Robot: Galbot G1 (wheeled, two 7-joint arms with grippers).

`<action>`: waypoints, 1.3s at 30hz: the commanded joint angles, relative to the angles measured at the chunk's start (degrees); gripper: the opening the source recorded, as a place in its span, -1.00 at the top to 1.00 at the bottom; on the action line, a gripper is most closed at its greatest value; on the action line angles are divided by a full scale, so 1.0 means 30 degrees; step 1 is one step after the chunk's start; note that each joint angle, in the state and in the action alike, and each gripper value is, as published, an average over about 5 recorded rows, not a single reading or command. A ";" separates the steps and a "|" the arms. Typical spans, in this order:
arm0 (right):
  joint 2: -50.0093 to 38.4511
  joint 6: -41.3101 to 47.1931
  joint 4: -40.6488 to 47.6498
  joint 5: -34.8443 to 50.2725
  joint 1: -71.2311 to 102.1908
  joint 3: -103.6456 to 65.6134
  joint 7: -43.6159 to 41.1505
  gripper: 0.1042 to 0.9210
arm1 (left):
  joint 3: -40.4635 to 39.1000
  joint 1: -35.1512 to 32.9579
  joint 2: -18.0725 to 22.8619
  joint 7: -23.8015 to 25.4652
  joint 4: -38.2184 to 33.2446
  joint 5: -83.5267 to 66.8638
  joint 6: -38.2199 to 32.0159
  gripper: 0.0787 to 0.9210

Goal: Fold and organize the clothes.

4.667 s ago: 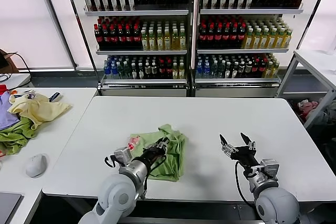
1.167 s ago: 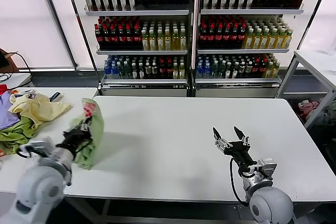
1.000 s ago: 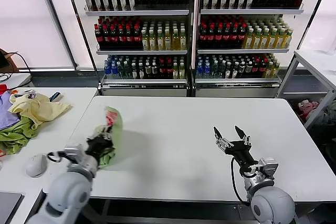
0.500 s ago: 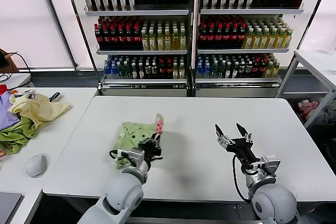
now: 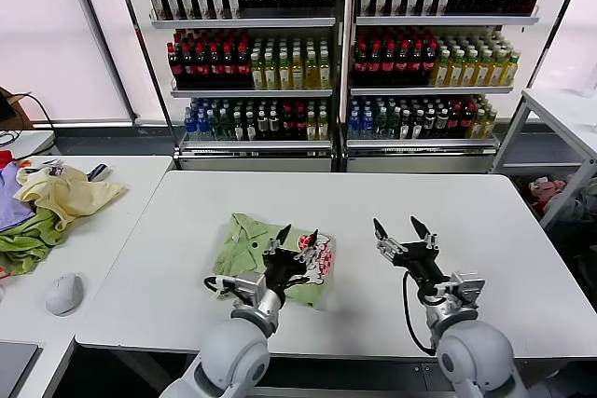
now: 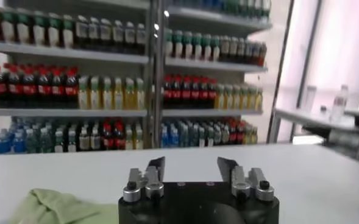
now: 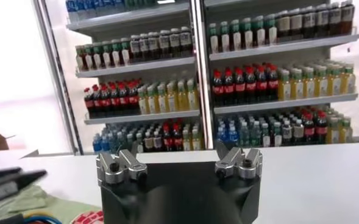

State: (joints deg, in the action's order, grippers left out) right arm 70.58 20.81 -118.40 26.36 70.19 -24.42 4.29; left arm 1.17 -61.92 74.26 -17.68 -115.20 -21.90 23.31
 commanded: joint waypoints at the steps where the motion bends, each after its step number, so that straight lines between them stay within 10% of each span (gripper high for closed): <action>1: 0.1984 0.1036 0.4612 -0.2369 -0.3381 0.5065 0.2458 -0.76 | 0.5144 -0.5199 -0.1116 -0.0483 -0.2966 0.1378 -0.3076 -0.43; 8: 0.4050 0.2236 0.7934 -0.3577 -0.4669 0.6767 0.4789 -0.76 | 0.8680 -0.7772 -0.1552 -0.1189 -0.2991 0.1939 -0.3999 -0.75; 21: 0.4542 0.2627 0.7986 -0.3639 -0.3916 0.7610 0.5811 -0.71 | 0.8469 -0.8089 -0.1068 -0.1338 -0.2971 0.1933 -0.4071 -0.77; 39: 0.0206 0.1460 1.0089 -0.4677 -0.7509 0.5614 0.1577 0.35 | 0.7798 -0.8317 -0.0739 -0.1271 -0.3164 0.2006 -0.3921 -0.77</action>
State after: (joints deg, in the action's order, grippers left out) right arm 78.57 27.14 -94.46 15.07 55.95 -5.39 15.73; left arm 23.90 -85.82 71.86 -21.48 -124.14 -16.19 11.81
